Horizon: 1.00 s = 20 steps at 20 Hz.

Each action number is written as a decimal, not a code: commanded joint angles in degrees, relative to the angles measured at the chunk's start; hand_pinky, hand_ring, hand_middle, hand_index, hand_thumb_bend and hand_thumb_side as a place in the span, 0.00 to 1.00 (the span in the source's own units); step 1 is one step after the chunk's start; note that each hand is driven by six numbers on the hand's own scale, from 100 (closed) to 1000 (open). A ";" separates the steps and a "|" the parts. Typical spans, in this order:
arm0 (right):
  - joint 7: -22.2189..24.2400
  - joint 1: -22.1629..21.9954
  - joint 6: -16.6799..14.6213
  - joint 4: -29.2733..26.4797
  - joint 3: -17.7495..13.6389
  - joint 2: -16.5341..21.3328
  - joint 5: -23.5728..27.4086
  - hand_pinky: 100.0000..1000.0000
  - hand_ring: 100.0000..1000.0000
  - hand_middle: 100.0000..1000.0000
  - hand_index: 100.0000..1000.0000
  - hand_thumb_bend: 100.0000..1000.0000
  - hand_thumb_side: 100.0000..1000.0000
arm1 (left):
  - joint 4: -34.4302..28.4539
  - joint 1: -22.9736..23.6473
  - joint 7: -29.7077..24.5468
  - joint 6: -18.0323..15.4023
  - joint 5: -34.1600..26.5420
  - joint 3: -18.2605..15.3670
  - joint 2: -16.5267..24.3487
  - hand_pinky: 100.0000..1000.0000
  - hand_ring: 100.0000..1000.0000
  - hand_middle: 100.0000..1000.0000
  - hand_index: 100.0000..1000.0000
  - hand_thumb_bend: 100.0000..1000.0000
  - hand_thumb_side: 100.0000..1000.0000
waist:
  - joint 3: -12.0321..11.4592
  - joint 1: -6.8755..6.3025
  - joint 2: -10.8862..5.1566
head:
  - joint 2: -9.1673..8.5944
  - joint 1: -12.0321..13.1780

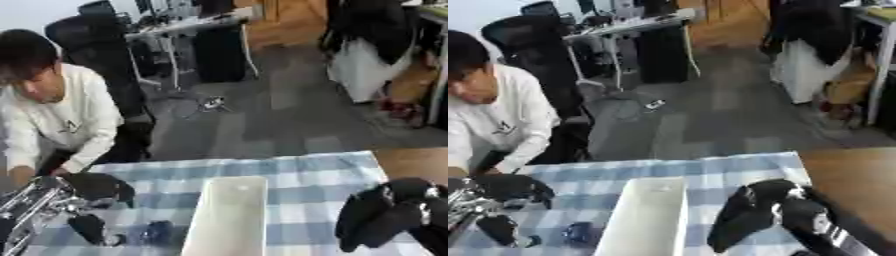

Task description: Pick up objects on the table and place them in the box.

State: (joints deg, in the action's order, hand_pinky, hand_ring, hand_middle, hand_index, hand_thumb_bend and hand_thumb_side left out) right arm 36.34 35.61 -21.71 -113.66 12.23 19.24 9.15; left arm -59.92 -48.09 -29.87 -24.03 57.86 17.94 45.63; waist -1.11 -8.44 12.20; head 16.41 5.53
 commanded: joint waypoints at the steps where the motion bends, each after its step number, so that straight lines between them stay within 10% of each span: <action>1: 0.26 0.87 0.01 -0.93 -0.01 -0.12 -0.17 0.51 0.50 0.58 0.74 0.00 1.00 | 3.85 -1.77 1.78 -1.27 1.97 -1.99 -0.33 1.00 1.00 0.91 0.89 1.00 0.76 | 0.09 0.16 -1.25 | 0.82 0.49; 20: 0.67 1.86 0.19 -0.93 0.11 -1.60 0.39 0.51 0.50 0.58 0.74 0.00 1.00 | 16.20 -5.05 6.41 -4.63 1.61 -6.63 -8.15 1.00 1.00 1.00 0.97 0.92 0.76 | 1.47 0.57 -0.83 | 1.50 1.47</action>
State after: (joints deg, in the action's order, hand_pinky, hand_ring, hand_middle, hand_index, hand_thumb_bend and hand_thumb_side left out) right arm 36.90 36.29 -21.60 -113.66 12.40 18.03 9.28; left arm -43.63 -51.91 -23.46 -28.36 59.28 12.23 36.31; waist 0.48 -8.13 12.21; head 17.86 6.42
